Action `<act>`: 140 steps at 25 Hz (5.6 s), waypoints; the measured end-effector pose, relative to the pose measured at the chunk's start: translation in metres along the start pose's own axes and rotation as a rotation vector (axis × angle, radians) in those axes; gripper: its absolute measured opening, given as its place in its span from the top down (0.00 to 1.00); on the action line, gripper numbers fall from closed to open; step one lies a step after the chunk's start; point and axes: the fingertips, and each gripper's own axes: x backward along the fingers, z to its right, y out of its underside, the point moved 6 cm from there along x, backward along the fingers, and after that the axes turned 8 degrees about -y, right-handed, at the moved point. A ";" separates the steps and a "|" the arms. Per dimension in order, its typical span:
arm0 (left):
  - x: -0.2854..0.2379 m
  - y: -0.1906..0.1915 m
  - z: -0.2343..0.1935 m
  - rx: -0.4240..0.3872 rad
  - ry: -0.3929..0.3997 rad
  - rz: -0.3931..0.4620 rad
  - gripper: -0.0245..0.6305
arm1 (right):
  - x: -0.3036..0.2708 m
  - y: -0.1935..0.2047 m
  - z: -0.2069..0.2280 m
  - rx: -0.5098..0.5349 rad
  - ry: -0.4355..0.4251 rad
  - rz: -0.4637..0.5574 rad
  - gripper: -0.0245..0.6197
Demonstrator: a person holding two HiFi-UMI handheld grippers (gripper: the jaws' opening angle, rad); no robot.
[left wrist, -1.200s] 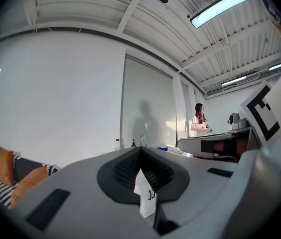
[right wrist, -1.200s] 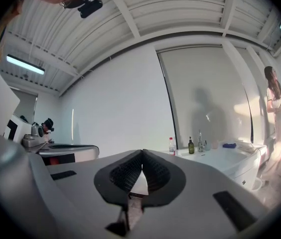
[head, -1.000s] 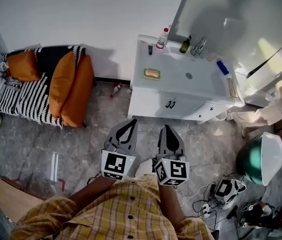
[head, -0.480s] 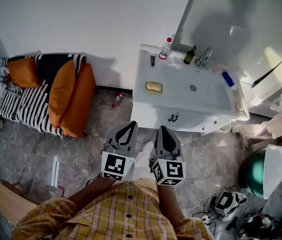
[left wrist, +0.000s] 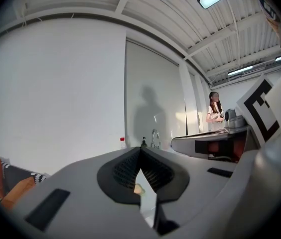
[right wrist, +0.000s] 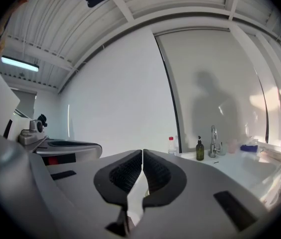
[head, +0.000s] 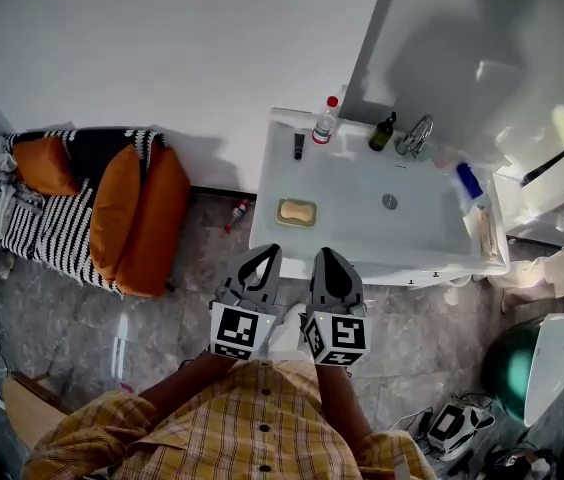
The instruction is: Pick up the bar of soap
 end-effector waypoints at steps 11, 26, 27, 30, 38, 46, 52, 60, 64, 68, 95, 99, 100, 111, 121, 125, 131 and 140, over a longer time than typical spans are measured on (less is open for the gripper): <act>-0.137 -0.010 -0.002 -0.013 -0.072 -0.080 0.95 | -0.098 0.000 0.103 -0.075 -0.092 -0.077 0.93; -0.213 0.008 -0.056 0.006 0.004 -0.105 0.95 | -0.182 0.021 0.112 -0.056 -0.053 -0.212 0.93; -0.218 0.009 -0.060 -0.001 0.009 -0.104 0.95 | -0.186 0.022 0.112 -0.051 -0.043 -0.218 0.93; -0.236 0.017 -0.075 -0.003 0.021 -0.111 0.95 | -0.200 0.026 0.113 -0.024 -0.020 -0.216 0.93; -0.260 0.033 -0.095 -0.003 0.043 -0.144 0.95 | -0.235 0.076 0.117 0.137 -0.212 -0.551 0.93; -0.264 0.042 -0.101 0.000 0.056 -0.147 0.95 | -0.257 0.127 0.100 0.521 -0.569 -0.884 0.91; -0.261 0.045 -0.105 0.001 0.040 -0.147 0.95 | -0.268 0.160 0.099 0.729 -0.804 -1.067 0.70; -0.259 0.050 -0.109 0.002 0.034 -0.170 0.95 | -0.283 0.191 0.102 0.754 -0.956 -1.198 0.60; -0.262 0.051 -0.109 -0.001 0.031 -0.179 0.95 | -0.290 0.200 0.105 0.770 -0.958 -1.252 0.59; -0.261 0.052 -0.109 -0.003 0.031 -0.182 0.95 | -0.289 0.212 0.106 0.792 -0.956 -1.279 0.59; -0.260 0.055 -0.114 0.000 0.004 -0.195 0.95 | -0.296 0.219 0.106 0.755 -0.990 -1.297 0.63; -0.260 0.057 -0.113 0.007 -0.002 -0.202 0.95 | -0.296 0.219 0.108 0.745 -0.970 -1.296 0.63; -0.260 0.057 -0.114 0.008 -0.002 -0.203 0.95 | -0.296 0.219 0.109 0.748 -0.962 -1.296 0.63; -0.258 0.049 -0.112 0.006 -0.012 -0.199 0.95 | -0.286 0.182 0.116 0.551 -0.843 -1.094 0.63; -0.259 0.049 -0.109 0.075 -0.050 -0.192 0.95 | -0.284 0.089 0.130 0.087 -0.514 -0.590 0.63; -0.259 0.044 -0.106 0.101 -0.045 -0.175 0.95 | -0.267 0.044 0.128 0.013 -0.414 -0.384 0.63; -0.259 0.033 -0.103 0.117 -0.042 -0.151 0.95 | -0.237 -0.009 0.124 0.052 -0.313 -0.169 0.63; -0.254 0.016 -0.091 0.101 -0.013 -0.095 0.95 | -0.203 -0.022 0.109 0.015 -0.109 0.051 0.63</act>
